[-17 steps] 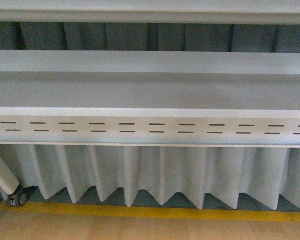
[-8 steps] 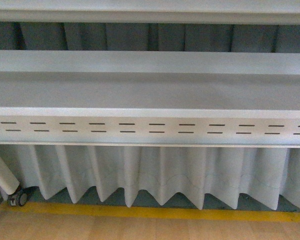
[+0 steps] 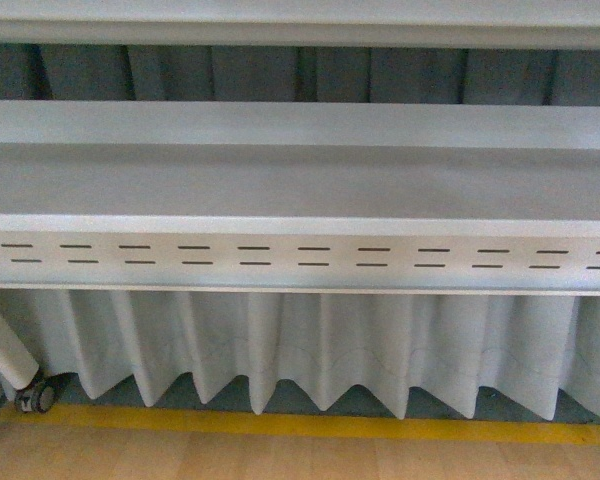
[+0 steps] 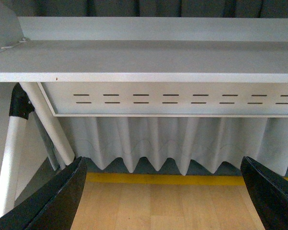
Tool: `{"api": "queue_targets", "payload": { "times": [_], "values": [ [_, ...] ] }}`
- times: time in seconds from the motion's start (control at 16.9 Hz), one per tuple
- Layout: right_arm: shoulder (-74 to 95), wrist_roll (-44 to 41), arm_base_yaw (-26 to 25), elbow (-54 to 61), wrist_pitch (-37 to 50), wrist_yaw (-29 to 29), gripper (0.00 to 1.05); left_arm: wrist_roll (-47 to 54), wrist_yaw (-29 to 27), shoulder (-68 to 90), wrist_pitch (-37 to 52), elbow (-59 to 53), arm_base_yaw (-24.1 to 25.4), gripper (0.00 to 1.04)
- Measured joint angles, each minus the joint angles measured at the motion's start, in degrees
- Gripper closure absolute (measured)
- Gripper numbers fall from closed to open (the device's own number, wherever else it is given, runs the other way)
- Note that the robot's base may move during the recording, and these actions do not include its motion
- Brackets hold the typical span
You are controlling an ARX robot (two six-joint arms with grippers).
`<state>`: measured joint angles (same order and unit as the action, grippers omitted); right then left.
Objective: Wind up and store yellow beetle toy
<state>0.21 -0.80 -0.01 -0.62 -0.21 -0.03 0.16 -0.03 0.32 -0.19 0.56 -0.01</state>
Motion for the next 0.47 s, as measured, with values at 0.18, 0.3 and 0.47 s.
{"api": "queue_targets", "payload": {
  "times": [0.18,0.3,0.47],
  "values": [
    [0.0,0.0,0.0,0.0,0.0,0.0,0.07,0.0,-0.02,0.0,0.0,0.0,0.0,0.07],
    [0.0,0.0,0.0,0.0,0.0,0.0,0.07,0.0,0.0,0.0,0.0,0.0,0.0,0.07],
    [0.0,0.0,0.0,0.0,0.0,0.02,0.07,0.0,0.0,0.0,0.0,0.0,0.0,0.07]
  ]
}}
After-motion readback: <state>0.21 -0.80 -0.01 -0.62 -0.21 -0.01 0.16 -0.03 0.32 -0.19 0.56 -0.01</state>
